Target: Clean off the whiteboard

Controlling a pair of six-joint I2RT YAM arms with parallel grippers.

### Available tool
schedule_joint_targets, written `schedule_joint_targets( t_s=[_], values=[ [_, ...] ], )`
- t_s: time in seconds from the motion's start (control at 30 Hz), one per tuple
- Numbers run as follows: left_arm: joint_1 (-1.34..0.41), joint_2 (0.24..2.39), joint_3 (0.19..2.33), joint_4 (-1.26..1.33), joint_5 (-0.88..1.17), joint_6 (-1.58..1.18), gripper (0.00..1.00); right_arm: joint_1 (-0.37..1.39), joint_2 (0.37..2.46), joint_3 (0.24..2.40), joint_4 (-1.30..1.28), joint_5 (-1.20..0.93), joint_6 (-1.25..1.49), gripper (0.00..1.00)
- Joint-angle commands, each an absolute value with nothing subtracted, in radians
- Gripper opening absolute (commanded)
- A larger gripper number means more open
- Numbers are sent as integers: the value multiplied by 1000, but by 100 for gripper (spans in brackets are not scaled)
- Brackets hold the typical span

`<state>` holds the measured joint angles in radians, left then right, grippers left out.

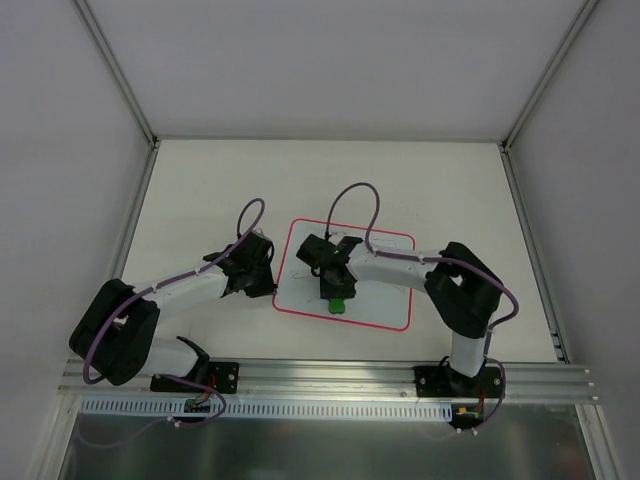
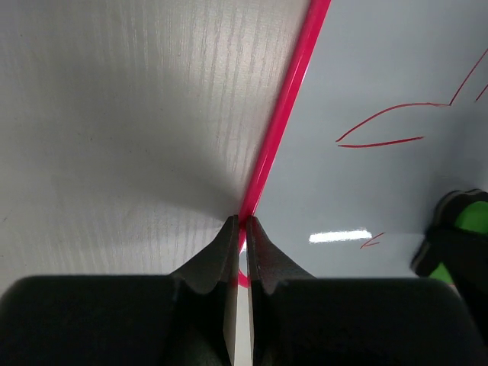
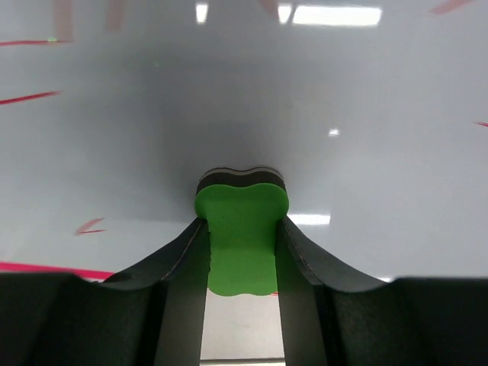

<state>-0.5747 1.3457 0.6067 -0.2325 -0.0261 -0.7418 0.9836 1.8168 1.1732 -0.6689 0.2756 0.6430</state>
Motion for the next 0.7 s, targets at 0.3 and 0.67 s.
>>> schedule_joint_targets(
  t_s=[0.3, 0.67],
  values=[
    [-572, 1358, 566, -353, -34, -722, 0, 1094, 2069, 1416, -586, 138, 712, 0],
    [-572, 1344, 554, -351, -32, -732, 0, 1055, 2071, 1416, -624, 257, 818, 0]
  ],
)
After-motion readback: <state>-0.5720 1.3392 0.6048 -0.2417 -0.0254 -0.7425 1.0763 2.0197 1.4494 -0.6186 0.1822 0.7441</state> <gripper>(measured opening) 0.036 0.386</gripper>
